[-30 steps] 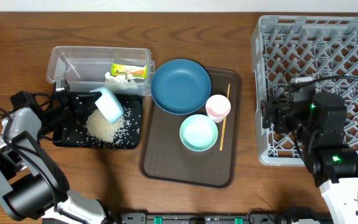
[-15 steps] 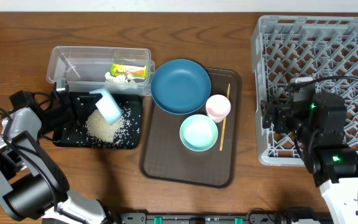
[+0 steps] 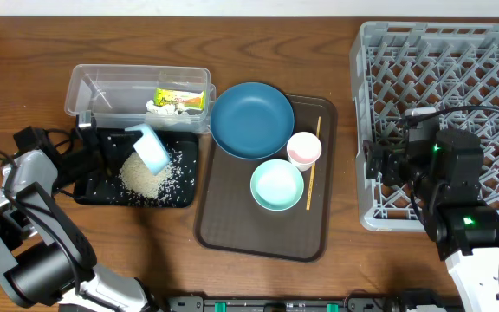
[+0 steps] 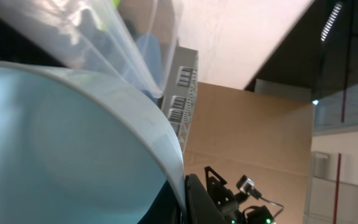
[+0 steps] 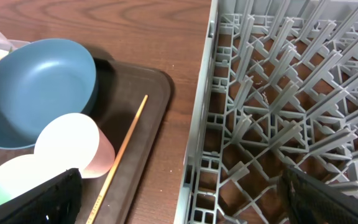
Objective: Sort waste into correct bins and load items into the dishwasher rack
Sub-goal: 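Lift the bowl over the black tray and tip the rice out, then return the emptied bowl to the brown tray with the left gripper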
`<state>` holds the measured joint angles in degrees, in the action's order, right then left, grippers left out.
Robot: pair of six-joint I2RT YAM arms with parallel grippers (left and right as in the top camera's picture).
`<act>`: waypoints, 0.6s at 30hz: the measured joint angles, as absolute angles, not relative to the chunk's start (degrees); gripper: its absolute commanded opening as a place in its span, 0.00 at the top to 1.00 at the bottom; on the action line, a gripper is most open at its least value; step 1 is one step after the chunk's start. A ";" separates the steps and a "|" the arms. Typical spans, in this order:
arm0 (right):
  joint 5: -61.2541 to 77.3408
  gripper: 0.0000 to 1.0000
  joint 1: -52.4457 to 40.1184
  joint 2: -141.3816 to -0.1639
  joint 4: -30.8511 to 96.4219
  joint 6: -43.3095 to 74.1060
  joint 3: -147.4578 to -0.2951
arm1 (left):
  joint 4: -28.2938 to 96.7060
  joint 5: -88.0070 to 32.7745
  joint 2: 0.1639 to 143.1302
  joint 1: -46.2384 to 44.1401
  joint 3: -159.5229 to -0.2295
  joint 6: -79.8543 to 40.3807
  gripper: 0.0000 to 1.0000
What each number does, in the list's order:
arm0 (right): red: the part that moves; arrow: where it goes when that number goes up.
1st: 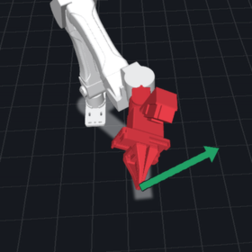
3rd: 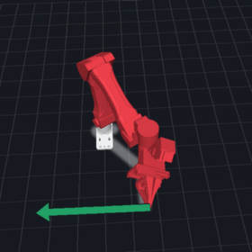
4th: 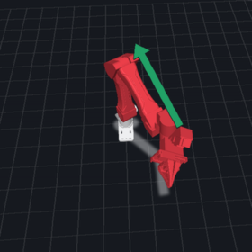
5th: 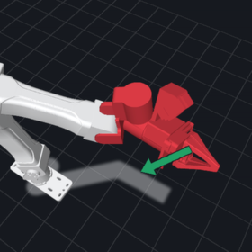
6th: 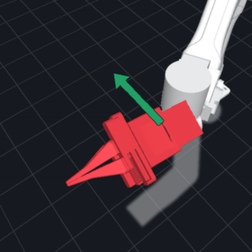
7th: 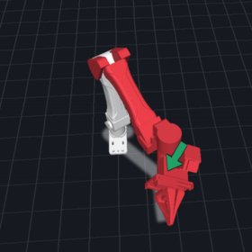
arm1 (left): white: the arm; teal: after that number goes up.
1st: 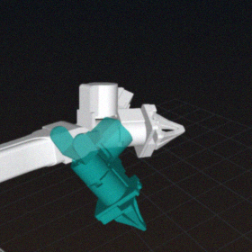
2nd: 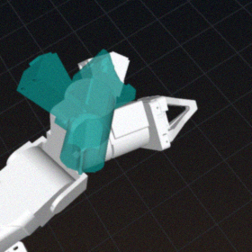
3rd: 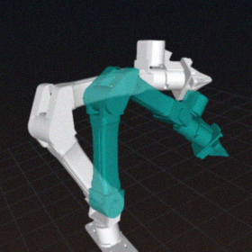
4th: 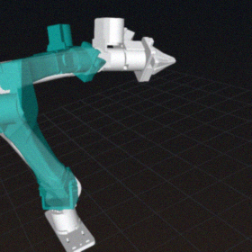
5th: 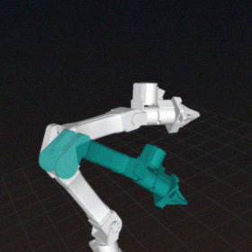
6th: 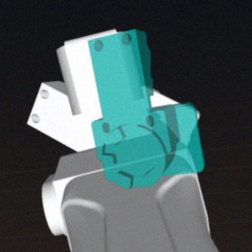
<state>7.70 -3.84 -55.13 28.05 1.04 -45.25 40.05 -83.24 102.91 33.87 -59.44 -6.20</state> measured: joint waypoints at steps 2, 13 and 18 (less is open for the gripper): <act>7.68 0.01 -3.84 -55.13 28.08 1.04 -45.25 | 40.01 -83.64 102.85 33.85 -59.44 -5.96 0.94; 7.68 0.01 -3.84 -55.13 27.86 1.04 -45.25 | 41.01 -72.75 90.37 28.73 -59.44 -5.74 0.94; 7.68 0.01 -3.84 -55.13 27.81 1.04 -45.25 | 43.42 -58.08 81.14 17.63 -59.44 -5.72 0.94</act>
<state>7.68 -3.84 -55.13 27.81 1.04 -45.25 43.42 -58.08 81.14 17.63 -59.44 -5.72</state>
